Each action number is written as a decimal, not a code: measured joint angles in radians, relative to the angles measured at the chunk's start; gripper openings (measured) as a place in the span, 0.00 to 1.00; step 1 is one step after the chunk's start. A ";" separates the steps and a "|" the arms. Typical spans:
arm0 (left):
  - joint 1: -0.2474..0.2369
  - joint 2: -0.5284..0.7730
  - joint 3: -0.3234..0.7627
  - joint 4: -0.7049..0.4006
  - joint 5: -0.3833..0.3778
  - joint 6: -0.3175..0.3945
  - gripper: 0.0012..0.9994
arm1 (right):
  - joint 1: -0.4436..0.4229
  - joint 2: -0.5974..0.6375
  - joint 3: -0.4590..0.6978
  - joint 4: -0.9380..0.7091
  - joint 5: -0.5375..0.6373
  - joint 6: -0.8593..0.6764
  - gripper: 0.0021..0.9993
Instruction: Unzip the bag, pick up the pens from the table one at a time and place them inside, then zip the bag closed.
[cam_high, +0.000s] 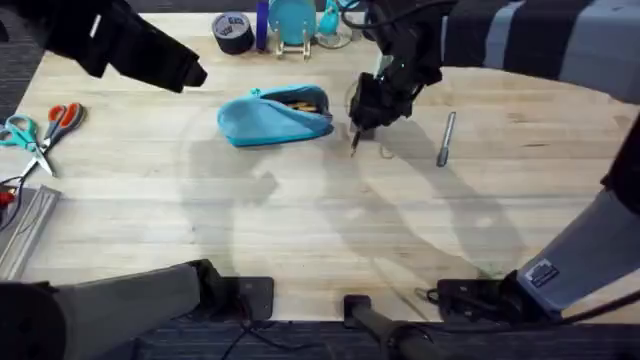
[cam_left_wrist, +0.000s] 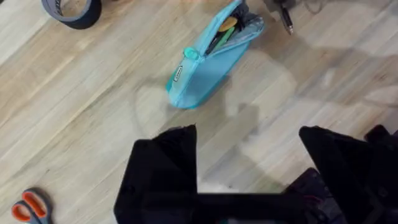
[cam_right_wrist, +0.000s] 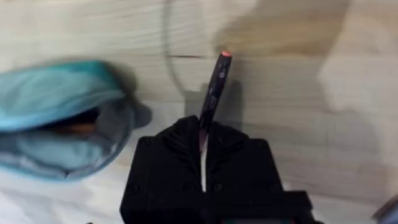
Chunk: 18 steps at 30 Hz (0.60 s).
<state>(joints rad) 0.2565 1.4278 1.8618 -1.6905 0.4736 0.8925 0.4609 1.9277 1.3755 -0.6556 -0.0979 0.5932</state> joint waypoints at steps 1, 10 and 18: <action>0.000 0.000 0.000 0.000 0.000 0.000 1.00 | 0.001 -0.005 0.005 0.001 -0.004 -0.037 0.03; 0.000 0.000 0.000 0.000 0.000 -0.003 1.00 | 0.005 -0.160 0.072 0.005 -0.015 -0.417 0.03; 0.000 0.000 0.000 0.000 0.000 -0.003 1.00 | 0.005 -0.219 0.081 0.006 -0.015 -0.744 0.03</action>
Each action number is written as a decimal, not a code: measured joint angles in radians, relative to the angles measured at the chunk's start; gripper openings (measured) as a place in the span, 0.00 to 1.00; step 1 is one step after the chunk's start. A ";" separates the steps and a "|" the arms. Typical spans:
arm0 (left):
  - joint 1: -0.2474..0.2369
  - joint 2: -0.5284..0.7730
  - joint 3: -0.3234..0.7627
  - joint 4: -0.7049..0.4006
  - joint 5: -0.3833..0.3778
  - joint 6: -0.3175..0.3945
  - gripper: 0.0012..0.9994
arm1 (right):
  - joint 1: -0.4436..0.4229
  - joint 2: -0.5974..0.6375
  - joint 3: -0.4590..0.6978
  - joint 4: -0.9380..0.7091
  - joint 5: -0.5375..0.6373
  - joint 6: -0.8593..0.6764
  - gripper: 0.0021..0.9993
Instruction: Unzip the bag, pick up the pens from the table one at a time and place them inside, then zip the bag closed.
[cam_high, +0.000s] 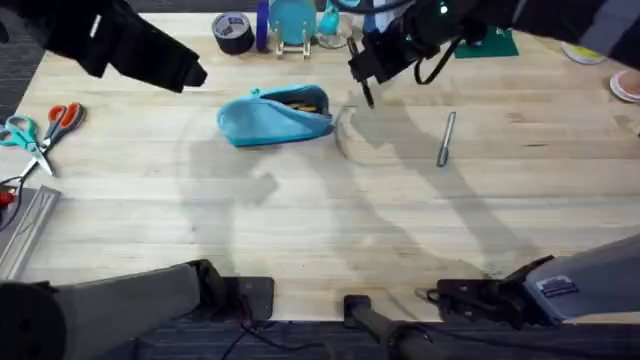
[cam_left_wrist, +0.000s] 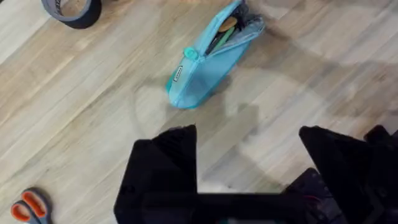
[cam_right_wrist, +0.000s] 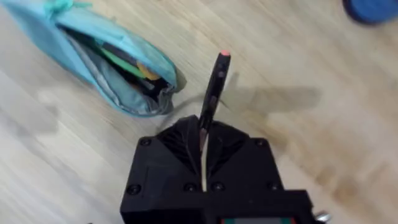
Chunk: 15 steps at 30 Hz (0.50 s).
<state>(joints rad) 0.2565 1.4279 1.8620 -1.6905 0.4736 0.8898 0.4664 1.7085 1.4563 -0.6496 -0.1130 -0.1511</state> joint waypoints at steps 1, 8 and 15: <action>0.000 0.000 0.000 0.000 0.000 0.000 1.00 | 0.000 -0.003 0.000 0.005 0.000 -0.043 0.03; 0.000 0.000 0.000 0.000 0.000 0.000 1.00 | 0.000 -0.029 0.000 0.044 -0.053 -0.384 0.03; 0.000 0.000 0.000 0.000 0.000 0.000 1.00 | 0.002 -0.030 0.000 0.044 -0.202 -0.730 0.03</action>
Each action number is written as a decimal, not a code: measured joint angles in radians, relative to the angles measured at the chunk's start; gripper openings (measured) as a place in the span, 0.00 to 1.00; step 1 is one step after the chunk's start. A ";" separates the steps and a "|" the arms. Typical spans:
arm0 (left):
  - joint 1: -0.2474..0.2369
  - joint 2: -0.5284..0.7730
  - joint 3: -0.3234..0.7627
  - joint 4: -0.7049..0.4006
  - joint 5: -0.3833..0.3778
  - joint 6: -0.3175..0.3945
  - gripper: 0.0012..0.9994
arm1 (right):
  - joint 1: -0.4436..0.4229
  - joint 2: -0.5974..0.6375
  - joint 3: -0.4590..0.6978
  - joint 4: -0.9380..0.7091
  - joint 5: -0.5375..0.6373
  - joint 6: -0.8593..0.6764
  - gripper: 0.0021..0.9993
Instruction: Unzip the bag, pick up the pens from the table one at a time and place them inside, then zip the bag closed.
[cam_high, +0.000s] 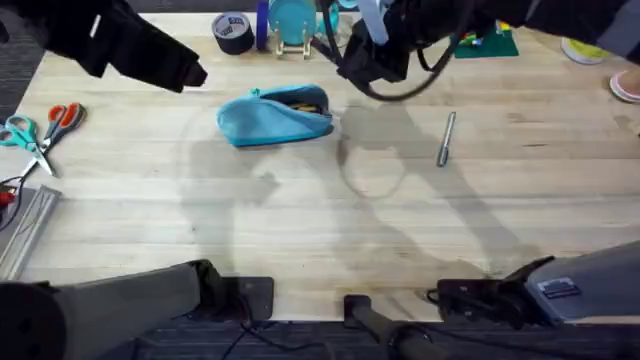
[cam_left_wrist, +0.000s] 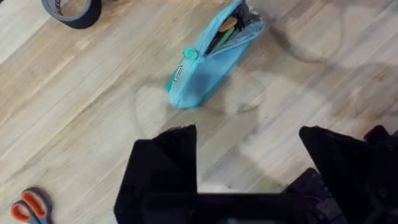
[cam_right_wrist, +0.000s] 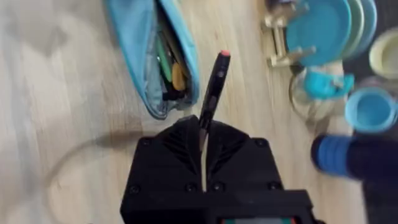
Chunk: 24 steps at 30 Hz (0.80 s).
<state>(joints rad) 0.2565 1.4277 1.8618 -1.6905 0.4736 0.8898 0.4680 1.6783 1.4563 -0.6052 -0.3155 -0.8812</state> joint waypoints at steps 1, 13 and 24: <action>0.000 0.000 0.000 0.000 0.000 0.000 1.00 | 0.001 0.000 0.000 0.000 -0.016 -0.040 0.03; 0.000 0.000 0.000 0.000 0.000 0.000 1.00 | 0.049 0.029 0.000 0.004 -0.161 -0.199 0.03; 0.000 0.000 0.000 0.000 0.000 0.000 1.00 | 0.100 0.116 0.000 0.052 -0.173 -0.208 0.03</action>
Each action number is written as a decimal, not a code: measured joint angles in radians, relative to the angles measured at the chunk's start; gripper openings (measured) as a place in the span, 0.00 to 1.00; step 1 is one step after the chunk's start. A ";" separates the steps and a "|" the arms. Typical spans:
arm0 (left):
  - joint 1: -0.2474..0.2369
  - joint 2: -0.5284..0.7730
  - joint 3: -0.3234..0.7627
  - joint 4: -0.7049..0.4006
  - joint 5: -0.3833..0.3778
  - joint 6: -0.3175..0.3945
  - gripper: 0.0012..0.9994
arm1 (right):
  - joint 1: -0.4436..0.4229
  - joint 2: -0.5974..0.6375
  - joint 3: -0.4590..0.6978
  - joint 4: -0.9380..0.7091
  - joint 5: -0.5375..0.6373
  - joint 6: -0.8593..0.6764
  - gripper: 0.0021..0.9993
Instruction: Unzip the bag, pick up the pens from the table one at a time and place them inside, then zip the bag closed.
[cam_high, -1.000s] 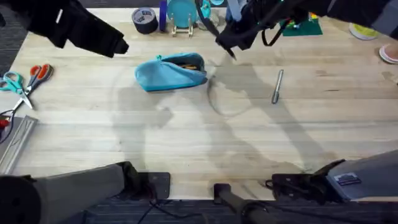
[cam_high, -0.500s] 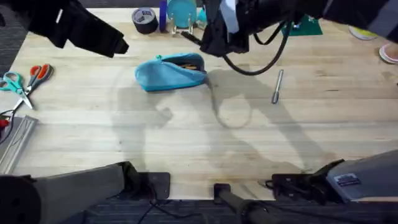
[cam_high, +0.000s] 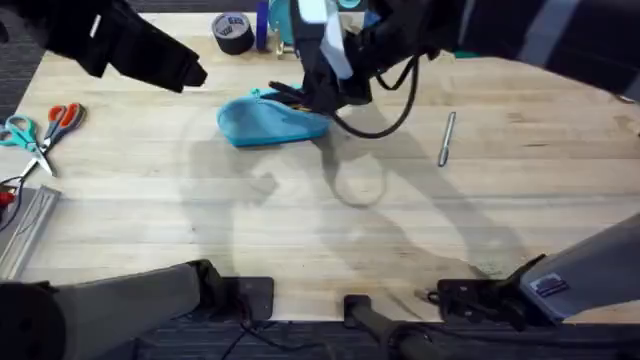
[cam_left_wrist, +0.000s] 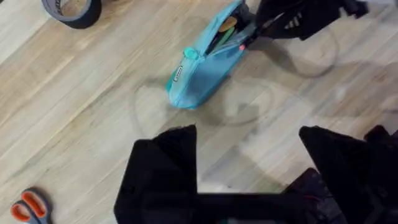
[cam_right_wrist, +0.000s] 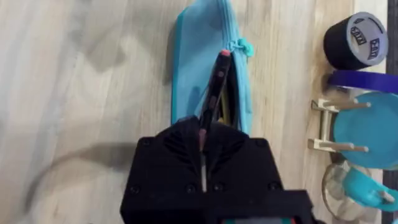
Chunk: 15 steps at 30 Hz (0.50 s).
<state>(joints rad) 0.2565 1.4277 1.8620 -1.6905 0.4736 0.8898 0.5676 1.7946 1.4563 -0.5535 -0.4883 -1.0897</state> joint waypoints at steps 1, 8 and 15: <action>0.000 0.000 0.000 0.000 0.000 0.000 1.00 | 0.002 0.011 0.000 0.012 0.000 0.000 0.03; 0.000 0.000 0.000 0.000 0.000 0.000 1.00 | 0.007 0.092 0.000 0.089 0.000 -0.004 0.03; 0.000 0.000 0.000 0.000 0.000 0.000 1.00 | 0.008 0.151 0.000 0.119 -0.003 -0.004 0.03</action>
<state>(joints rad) 0.2565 1.4278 1.8618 -1.6905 0.4736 0.8898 0.5758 1.9452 1.4563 -0.4345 -0.4909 -1.0939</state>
